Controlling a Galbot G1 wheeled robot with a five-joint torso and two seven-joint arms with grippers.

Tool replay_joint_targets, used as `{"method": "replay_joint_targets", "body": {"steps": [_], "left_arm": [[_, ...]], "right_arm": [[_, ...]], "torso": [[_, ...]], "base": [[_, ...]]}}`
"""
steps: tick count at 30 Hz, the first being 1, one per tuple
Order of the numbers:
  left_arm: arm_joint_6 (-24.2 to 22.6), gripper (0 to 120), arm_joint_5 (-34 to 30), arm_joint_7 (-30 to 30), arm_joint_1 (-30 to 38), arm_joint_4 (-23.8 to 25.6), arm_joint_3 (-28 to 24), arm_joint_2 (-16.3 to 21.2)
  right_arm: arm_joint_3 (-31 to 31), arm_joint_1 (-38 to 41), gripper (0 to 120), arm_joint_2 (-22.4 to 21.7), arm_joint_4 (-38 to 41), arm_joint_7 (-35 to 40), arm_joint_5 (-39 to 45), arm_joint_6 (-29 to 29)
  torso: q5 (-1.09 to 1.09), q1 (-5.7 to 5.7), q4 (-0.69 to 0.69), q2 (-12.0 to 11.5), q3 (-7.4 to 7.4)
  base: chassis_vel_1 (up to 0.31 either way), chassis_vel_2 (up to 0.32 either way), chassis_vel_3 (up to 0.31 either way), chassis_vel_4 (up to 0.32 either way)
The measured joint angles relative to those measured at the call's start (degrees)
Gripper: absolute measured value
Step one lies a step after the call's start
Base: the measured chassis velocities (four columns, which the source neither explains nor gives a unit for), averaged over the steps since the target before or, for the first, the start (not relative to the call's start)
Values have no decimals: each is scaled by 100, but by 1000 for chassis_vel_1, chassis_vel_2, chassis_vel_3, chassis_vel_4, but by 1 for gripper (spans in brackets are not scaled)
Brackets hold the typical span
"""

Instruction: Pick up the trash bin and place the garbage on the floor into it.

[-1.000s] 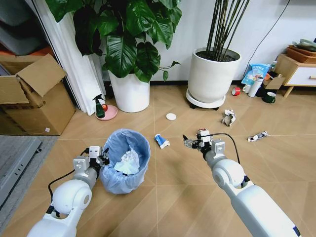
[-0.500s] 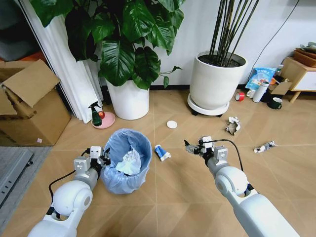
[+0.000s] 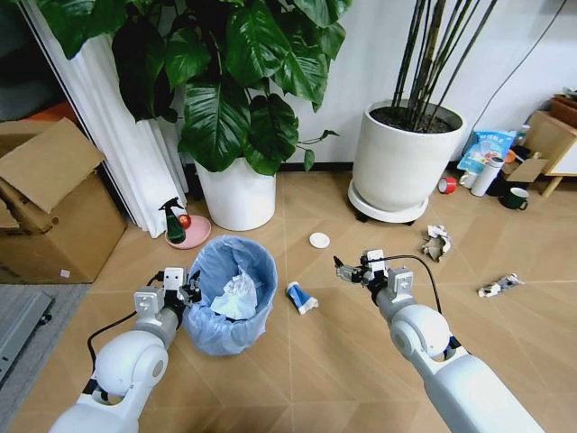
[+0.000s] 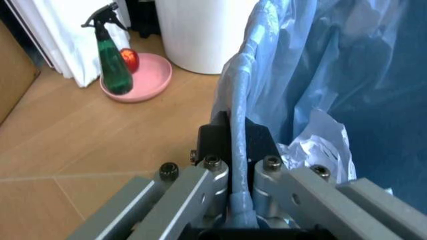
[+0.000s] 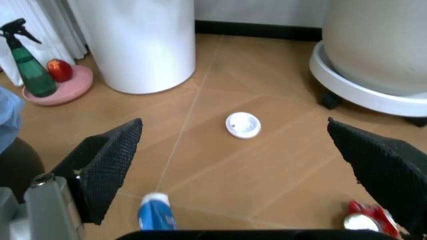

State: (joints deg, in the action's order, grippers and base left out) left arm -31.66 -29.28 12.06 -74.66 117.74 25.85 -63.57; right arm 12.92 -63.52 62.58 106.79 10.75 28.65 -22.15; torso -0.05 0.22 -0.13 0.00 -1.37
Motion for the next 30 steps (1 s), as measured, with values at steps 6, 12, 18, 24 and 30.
{"method": "replay_joint_targets", "body": {"steps": [6, 12, 18, 24, 30], "left_arm": [[0, 0, -3, -2, 11, 0, 2, 7], [0, 0, -21, -5, -31, 38, 40, 28], [0, 0, -38, -8, -82, 85, 71, 69], [9, 0, -80, -15, -105, 108, 133, 108], [26, 0, -125, -21, -102, 109, 157, 159]], "right_arm": [[-34, -22, 100, -7, -12, -1, 25, 1], [-239, -102, 100, -137, -487, -525, 82, 90], [-723, 140, 100, -222, -1350, -1191, -86, 456], [-1397, 616, 100, -61, -2335, -1593, -228, 533], [-1805, 970, 100, 272, -3074, -1783, -435, 633]], "torso": [[0, 0, 0, 0, 0], [2, 1, 0, -1, -1], [2, 0, -1, -1, 0], [1, -1, 0, -1, 0], [1, 0, 1, -1, 0]], "base": [[-95, 192, 100, -181], [-98, 121, 89, -107], [-21, 7, 19, 2], [0, 0, 0, 0], [0, 0, 0, 0]]}}
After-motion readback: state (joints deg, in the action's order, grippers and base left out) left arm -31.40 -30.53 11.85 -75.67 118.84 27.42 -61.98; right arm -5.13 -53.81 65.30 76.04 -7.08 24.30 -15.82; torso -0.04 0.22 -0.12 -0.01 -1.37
